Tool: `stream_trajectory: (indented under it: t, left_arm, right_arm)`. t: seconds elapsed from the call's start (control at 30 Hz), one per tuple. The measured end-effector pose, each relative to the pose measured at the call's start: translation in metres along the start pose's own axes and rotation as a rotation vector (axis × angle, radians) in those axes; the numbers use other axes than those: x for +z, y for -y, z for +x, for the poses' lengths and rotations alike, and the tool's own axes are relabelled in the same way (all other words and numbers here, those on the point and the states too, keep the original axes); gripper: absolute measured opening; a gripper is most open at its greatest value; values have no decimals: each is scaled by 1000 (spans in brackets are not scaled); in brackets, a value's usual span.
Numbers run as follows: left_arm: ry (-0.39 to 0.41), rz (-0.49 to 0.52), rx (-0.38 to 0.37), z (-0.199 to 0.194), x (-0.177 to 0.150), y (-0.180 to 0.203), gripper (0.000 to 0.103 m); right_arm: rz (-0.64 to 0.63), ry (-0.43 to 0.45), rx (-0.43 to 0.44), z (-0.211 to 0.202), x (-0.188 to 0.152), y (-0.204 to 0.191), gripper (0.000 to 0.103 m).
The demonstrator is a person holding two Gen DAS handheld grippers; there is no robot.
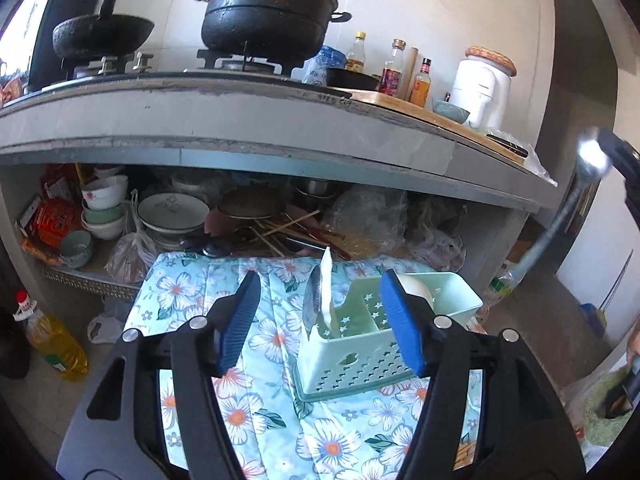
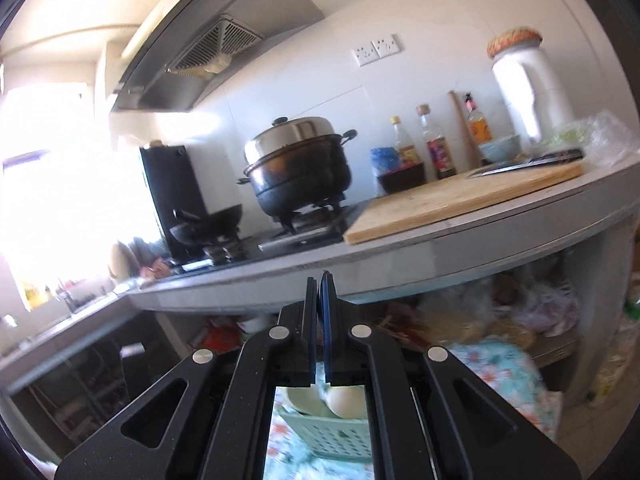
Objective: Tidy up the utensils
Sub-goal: 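Lower the metal spoon into the green holder and open the right tool, then move both tools toward the bamboo chopsticks on the cloth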
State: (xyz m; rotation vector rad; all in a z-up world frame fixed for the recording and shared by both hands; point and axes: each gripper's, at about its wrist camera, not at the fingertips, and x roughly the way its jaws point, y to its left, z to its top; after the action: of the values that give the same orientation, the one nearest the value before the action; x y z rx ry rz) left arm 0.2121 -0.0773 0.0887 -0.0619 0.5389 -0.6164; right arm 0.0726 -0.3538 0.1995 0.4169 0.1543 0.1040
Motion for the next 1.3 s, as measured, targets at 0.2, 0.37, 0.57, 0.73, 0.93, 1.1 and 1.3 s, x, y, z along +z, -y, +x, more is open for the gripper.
stream_trajectory:
  t: [0.2,0.37,0.57,0.73,0.93,1.1,1.3]
  left_arm:
    - [-6,-3,6,-2,-5,-6,59]
    - [-17,-22,4,-10,-16,-13,60]
    - [-42,-39,12,-16,-31,-20,63]
    - [-58,-51,16,-17,-39,-23,64]
    - [-53,-71,5,-24,-43,-23,65]
    - [-62,-66,4,-36,-54,-23,68]
    - [-122,-32,-23,-51,-87,-21,68]
  right_arm:
    - [106,-52,31,44,-15,27,3]
    - [220,-185,15,83,-58,64,3]
    - [248,-262,-55,85,-89,79,5]
    - [203,-258,-104,70,-86,74,10]
    - [112,-252,-141,52,-84,55,33]
    - [68,-247,-151,17,-100,41,47]
    - [55,-345,-266,-30,-148,44,59]
